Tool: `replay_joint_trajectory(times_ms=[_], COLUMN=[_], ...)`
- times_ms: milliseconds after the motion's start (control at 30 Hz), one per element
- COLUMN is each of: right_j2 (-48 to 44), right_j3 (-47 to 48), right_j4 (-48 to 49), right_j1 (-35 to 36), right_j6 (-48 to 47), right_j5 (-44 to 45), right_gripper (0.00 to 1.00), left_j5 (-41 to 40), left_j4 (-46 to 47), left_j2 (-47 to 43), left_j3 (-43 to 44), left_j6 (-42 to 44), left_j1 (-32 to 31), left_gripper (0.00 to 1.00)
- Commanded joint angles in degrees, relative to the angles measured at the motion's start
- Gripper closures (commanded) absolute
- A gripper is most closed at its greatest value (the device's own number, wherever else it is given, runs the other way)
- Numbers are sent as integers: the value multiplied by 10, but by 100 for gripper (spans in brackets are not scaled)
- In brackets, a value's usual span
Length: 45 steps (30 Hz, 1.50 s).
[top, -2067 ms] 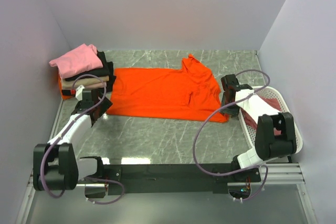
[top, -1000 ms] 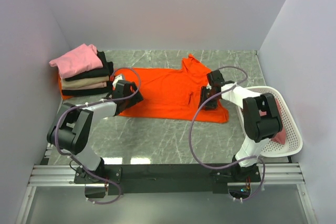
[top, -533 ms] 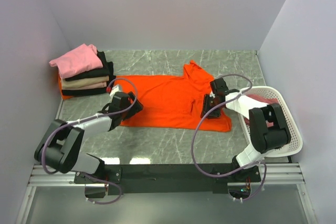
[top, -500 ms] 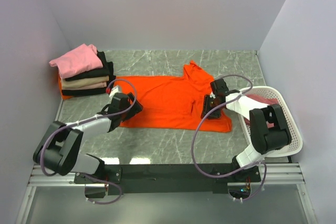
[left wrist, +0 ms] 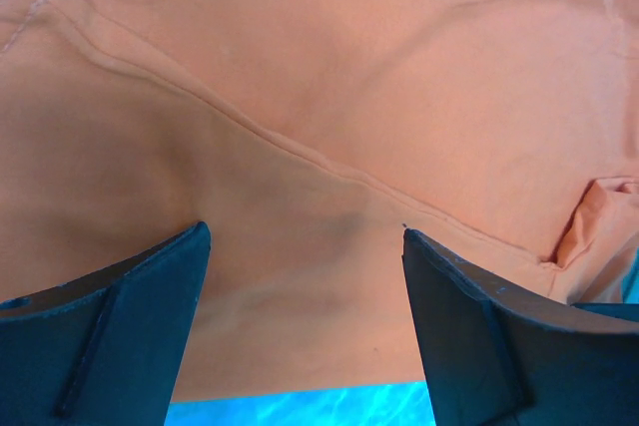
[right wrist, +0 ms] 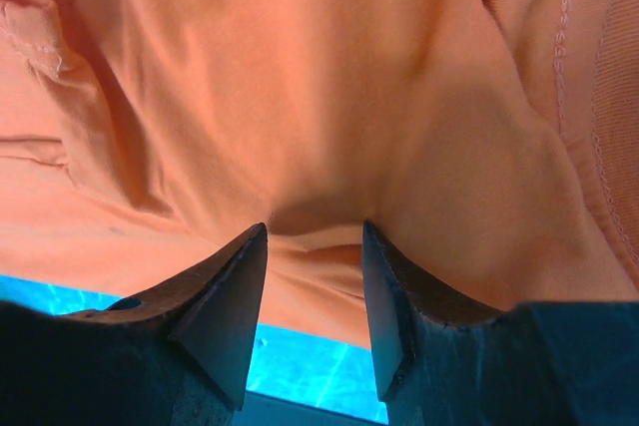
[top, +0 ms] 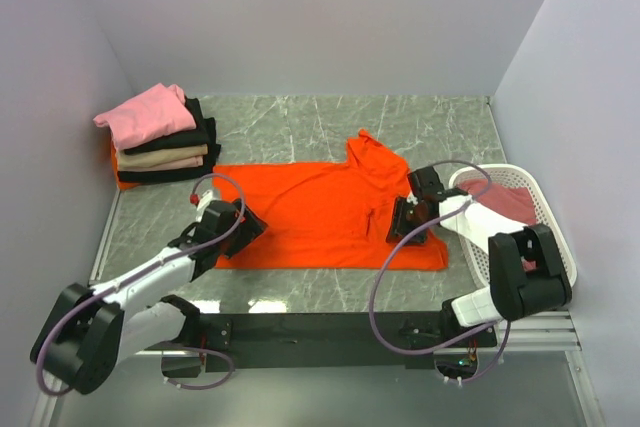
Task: Fold and stack the t-shirts
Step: Fold the tshirt
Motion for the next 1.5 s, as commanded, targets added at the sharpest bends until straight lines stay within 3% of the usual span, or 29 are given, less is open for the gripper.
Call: replay_joint_trajectory(times_ms=[0, 200, 367, 500, 600, 633, 833, 1200, 1467], right_j2=[-21, -57, -112, -138, -146, -148, -166, -178, -196], right_j3=[-40, -50, -12, 42, 63, 67, 61, 22, 9], right_j4=[-44, -57, -85, -111, -114, -115, -102, -77, -82], right_j1=[0, 0, 1, 1, 1, 1, 1, 2, 3], right_j6=[18, 26, 19, 11, 4, -2, -8, -11, -14], right_j5=[-3, 1, 2, 12, 7, 4, -13, -46, -43], right_gripper=[49, 47, 46, 46, 46, 46, 46, 46, 46], left_j5=[7, -13, -88, -155, -135, -138, -192, -178, -174], left_j4=[-118, -179, -250, -246, -204, -197, -168, -109, -113], left_j2=[-35, -113, -130, -60, 28, 74, 214, 334, 392], left_j3=[-49, -31, 105, 225, 281, 292, 369, 405, 432], left_j6=[-35, -53, 6, 81, 138, 154, 203, 218, 220], left_j1=[-5, -23, -25, 5, 86, 116, 151, 188, 193], left_gripper=[14, 13, 8, 1, 1, 3, 9, 35, 44])
